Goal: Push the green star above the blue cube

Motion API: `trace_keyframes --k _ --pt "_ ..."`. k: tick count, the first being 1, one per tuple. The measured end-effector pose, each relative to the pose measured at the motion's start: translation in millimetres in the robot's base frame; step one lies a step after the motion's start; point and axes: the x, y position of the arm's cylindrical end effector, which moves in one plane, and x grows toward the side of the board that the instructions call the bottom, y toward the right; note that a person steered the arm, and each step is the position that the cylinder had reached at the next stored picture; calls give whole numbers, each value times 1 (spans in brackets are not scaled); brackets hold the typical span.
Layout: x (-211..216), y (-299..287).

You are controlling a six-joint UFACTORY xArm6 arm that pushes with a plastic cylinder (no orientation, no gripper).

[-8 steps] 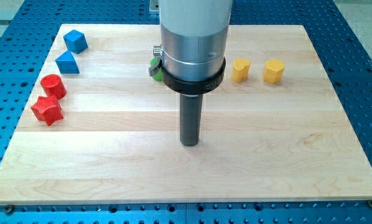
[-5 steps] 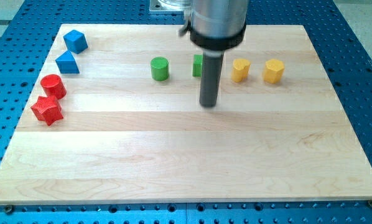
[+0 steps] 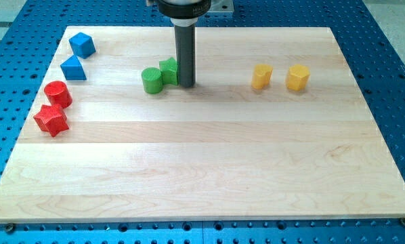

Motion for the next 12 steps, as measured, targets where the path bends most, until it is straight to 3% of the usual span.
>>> trace_keyframes --k 1,2,4,6,7,8,9,10,11,12 --pt "-17 1" --pt "-57 -38" --pt "2 22" --pt "3 -83" --pt "-7 -57" --pt "-37 -36" --pt "-93 -83" --pt "-101 -91" --pt "-116 -55" --pt "-157 -86"
